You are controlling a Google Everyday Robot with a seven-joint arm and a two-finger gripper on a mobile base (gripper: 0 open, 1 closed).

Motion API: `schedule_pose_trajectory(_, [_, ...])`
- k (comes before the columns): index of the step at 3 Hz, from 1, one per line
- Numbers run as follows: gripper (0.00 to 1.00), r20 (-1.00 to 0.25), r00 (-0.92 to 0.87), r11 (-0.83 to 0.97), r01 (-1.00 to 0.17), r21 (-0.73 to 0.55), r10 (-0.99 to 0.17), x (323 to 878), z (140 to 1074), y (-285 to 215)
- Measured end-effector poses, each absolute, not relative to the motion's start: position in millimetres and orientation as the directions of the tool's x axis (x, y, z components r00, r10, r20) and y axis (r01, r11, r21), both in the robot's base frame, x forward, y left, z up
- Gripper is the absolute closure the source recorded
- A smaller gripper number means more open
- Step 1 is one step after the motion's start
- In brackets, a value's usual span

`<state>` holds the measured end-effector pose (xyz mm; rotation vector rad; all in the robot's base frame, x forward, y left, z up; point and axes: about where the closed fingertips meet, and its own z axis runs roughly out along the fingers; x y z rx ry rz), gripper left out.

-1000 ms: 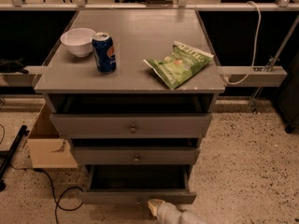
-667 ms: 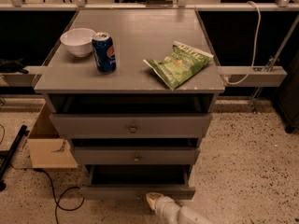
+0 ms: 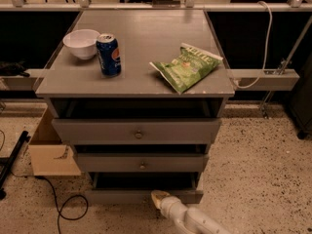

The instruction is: Close bottom drawer

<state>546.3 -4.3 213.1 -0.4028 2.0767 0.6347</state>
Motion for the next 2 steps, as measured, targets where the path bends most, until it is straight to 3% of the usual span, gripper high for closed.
schedule_pose_trajectory(2, [1.00, -0.749, -0.661, 0.856, -0.413, 0.309, -0.048, 509, 187, -46])
